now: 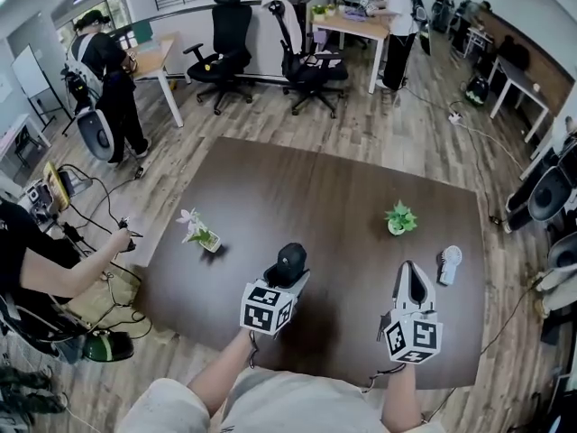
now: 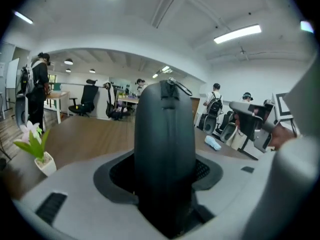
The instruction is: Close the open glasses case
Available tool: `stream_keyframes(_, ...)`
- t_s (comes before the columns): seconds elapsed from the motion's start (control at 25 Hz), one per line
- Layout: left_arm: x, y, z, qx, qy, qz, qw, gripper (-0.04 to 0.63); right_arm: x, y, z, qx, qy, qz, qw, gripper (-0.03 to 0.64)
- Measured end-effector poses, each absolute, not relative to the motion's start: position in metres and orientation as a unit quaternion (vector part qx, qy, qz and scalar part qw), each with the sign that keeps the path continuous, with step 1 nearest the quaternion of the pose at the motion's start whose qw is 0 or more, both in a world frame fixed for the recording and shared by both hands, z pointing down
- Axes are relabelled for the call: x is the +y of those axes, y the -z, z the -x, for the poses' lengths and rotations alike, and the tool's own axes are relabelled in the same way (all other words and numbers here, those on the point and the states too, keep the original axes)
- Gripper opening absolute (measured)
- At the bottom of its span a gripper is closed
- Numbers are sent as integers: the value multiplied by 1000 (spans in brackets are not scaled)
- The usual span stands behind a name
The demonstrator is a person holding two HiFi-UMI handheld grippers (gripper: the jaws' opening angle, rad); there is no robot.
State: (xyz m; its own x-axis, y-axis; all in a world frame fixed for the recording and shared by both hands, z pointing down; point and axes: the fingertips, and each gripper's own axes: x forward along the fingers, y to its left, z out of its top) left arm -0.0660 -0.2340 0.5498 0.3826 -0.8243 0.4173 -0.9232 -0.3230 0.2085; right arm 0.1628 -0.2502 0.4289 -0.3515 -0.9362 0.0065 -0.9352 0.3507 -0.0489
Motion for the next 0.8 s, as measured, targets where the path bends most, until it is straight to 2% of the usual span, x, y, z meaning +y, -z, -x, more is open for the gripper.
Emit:
stream_keyframes(0.2,-222,-614,47,-501,-165,-787,320,264,-248,-432,-156,828,21,560,3,2)
stream_keyframes(0.4,-213,-657,37,-474,-182,-763,401,264,-245,-435,-152,832,22,554,-4,2)
stream_keyframes(0.8,-211,-694,35,-465,-188,-734,458,267,-244,-445,-147,835,31,549,-9,2)
